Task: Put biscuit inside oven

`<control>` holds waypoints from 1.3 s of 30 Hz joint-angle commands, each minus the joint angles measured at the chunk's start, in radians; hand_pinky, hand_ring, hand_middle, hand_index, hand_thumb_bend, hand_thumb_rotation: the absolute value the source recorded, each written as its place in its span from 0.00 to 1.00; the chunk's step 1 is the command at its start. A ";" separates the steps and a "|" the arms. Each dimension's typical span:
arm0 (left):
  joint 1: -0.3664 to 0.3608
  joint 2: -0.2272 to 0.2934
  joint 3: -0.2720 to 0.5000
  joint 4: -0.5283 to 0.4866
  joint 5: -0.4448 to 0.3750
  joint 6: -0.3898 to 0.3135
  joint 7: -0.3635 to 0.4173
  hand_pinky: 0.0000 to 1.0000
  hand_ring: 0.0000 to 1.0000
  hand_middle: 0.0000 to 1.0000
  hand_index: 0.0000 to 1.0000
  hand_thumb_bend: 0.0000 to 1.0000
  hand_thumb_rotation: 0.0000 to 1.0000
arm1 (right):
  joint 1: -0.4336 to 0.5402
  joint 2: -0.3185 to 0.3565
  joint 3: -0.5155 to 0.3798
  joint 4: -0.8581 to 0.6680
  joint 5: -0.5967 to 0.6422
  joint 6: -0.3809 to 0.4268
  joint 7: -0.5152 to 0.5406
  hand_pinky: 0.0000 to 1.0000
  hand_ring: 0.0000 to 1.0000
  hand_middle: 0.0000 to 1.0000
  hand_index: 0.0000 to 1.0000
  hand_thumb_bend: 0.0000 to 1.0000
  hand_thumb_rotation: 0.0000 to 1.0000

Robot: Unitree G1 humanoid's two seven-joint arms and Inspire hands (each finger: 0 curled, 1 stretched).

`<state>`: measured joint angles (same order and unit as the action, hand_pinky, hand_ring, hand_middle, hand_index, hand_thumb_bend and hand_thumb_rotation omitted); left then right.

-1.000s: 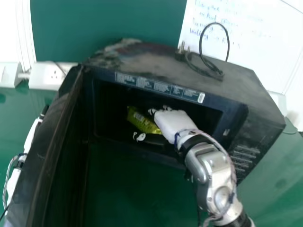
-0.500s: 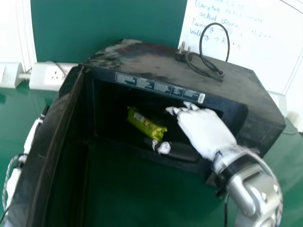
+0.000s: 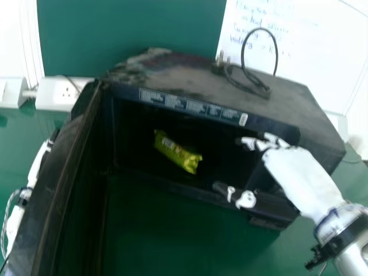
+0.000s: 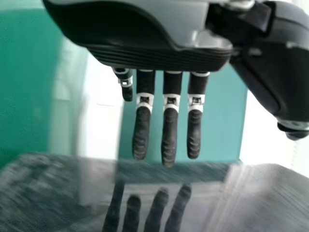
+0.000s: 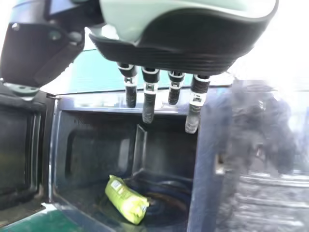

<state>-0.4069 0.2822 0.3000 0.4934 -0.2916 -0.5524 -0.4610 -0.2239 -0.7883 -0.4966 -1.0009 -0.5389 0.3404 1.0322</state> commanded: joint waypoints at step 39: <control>0.071 0.101 -0.132 -0.073 0.348 -0.344 0.213 0.27 0.34 0.41 0.49 0.52 0.05 | -0.097 0.221 -0.251 0.348 0.360 -0.163 -0.961 0.14 0.22 0.40 0.50 0.75 0.41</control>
<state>-0.3306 0.3682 0.1789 0.4052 0.0597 -0.8810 -0.2496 -0.3324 -0.5528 -0.7467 -0.6500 -0.1752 0.1843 0.0855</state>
